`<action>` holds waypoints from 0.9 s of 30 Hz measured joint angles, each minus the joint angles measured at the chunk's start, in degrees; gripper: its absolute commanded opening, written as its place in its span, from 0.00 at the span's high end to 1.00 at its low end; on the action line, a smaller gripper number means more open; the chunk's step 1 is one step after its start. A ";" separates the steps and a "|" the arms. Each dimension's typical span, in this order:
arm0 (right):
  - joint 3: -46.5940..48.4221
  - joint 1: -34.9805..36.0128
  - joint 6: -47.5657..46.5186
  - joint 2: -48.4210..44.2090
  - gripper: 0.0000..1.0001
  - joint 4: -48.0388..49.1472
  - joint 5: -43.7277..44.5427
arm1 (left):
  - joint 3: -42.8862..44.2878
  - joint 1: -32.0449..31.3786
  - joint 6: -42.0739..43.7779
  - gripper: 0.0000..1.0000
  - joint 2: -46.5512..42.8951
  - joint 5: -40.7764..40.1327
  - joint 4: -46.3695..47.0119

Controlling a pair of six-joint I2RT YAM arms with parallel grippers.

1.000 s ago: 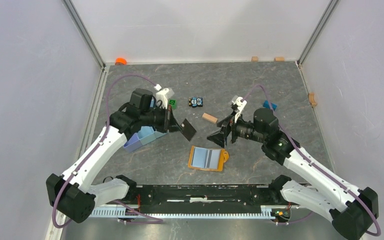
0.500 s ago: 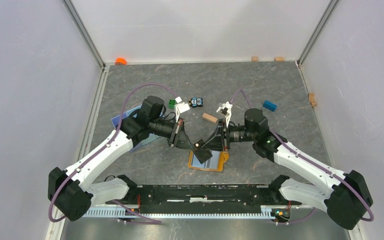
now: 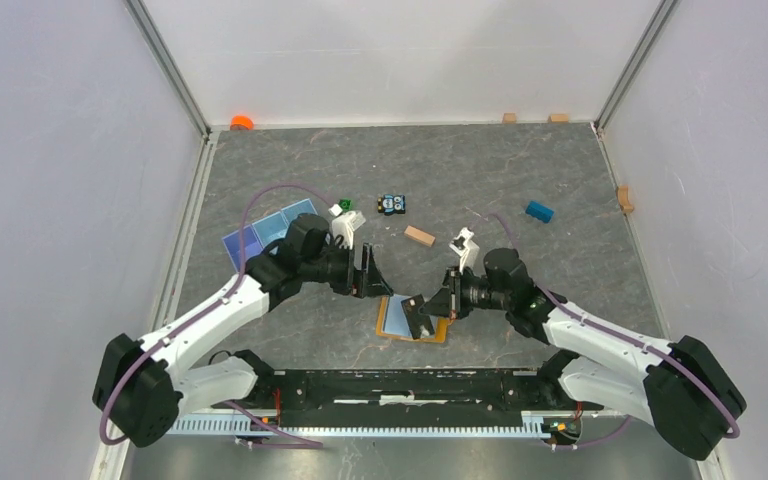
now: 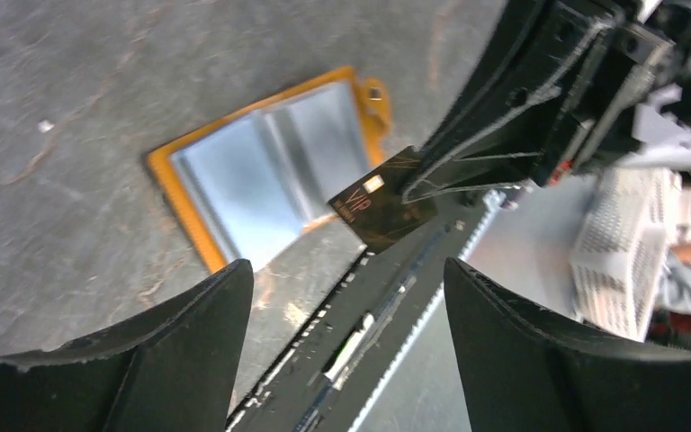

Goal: Put the credit cards into the card holder
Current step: Pick up the credit card from the storage box, then insert the credit card into the card holder.

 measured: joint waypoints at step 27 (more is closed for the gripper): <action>-9.31 -0.33 16.92 10.75 1.00 7.93 13.09 | -3.17 -5.77 -5.01 0.48 23.30 -16.33 6.14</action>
